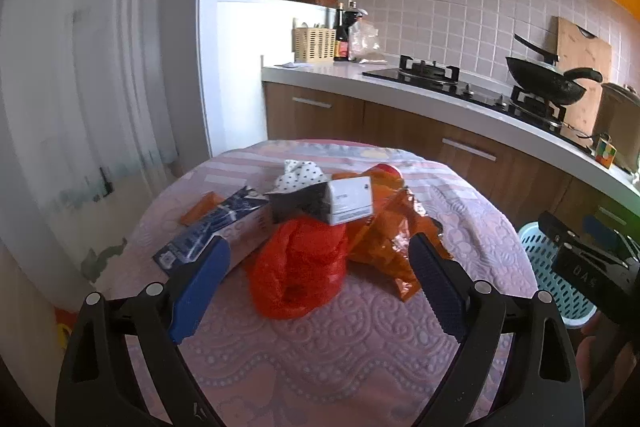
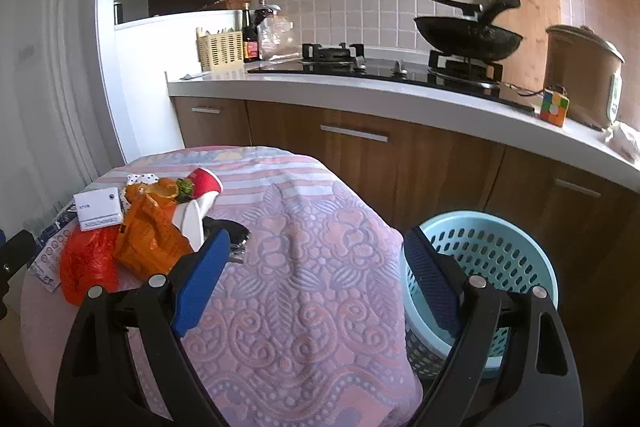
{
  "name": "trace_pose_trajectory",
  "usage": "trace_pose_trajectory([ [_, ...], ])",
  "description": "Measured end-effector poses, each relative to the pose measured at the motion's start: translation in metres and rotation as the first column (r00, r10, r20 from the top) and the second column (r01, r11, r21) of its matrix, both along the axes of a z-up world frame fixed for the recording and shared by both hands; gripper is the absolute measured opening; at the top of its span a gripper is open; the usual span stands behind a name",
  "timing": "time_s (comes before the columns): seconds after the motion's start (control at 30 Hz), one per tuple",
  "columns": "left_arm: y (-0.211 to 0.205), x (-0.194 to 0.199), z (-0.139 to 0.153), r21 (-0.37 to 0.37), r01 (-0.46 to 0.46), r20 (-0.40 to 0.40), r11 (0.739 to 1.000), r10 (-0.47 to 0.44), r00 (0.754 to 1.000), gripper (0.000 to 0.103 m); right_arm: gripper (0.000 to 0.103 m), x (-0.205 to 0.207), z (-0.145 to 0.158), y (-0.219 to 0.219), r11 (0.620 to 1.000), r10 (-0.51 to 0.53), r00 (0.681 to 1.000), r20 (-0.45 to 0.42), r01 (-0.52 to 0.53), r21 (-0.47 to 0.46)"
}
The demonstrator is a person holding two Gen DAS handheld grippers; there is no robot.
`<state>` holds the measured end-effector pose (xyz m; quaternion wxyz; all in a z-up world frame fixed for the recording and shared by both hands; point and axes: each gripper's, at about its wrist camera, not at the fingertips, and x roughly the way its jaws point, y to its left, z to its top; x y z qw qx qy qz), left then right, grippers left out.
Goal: Collect trash
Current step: 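Move both grippers toward the pile of trash on the table, then grasp the red plastic bag with the left gripper while the right grasps the orange wrapper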
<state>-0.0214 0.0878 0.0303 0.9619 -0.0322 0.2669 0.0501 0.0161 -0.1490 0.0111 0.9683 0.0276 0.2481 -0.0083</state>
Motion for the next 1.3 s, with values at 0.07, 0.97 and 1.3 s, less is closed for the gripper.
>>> trace_pose_trajectory([
  [0.07, 0.006, -0.002, 0.002, -0.001, -0.013, 0.004, 1.0, 0.013, 1.0, 0.088, 0.084, -0.002, 0.002, 0.002, 1.0, 0.003, 1.0, 0.008, -0.003, -0.002],
  [0.97, 0.064, 0.038, -0.039, -0.061, 0.051, -0.13, 0.997, -0.059, 0.99, 0.089, 0.041, 0.031, -0.011, 0.055, 0.971, 0.239, 0.968, -0.072, -0.238, 0.024],
  [1.3, 0.058, 0.089, -0.07, -0.138, 0.176, -0.231, 0.975, -0.204, 0.951, 0.081, 0.059, 0.064, -0.034, 0.092, 0.915, 0.403, 0.903, -0.146, -0.402, 0.038],
])
